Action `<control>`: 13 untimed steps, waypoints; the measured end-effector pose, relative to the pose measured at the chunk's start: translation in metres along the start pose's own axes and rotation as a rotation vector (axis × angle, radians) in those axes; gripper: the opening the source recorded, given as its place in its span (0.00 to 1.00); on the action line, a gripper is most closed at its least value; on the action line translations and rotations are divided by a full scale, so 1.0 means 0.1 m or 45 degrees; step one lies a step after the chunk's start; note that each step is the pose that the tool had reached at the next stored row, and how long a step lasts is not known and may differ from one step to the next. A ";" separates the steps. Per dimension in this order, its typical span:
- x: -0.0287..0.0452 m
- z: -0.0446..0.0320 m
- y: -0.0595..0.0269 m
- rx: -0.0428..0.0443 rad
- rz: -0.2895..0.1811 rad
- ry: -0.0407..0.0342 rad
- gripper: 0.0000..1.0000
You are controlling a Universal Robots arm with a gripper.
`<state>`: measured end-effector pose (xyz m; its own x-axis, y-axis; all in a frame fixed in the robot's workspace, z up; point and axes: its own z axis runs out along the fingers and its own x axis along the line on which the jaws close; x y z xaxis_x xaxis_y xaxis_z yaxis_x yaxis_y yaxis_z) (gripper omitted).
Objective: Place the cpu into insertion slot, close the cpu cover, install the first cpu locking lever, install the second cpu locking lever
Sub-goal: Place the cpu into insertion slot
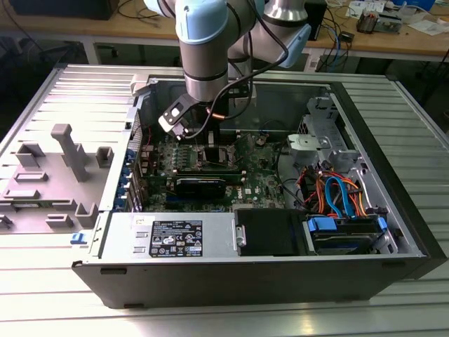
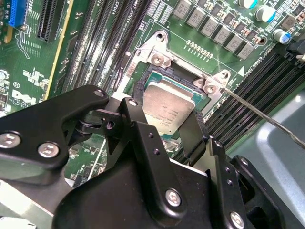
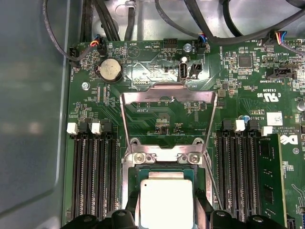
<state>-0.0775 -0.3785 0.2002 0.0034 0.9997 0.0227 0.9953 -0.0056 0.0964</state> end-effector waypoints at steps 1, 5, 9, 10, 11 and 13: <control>0.000 0.000 0.000 0.000 0.000 0.0000 0.54; -0.001 -0.001 0.000 0.000 0.001 -0.0002 0.54; -0.001 -0.001 0.000 0.000 0.001 -0.0002 0.54; -0.002 -0.001 0.000 0.000 0.000 -0.0001 0.54; -0.002 -0.001 -0.001 0.000 -0.001 -0.0001 0.54; -0.001 -0.001 0.000 0.000 -0.001 0.0000 0.54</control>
<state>-0.0776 -0.3787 0.2002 0.0026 0.9997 0.0226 0.9954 -0.0047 0.0962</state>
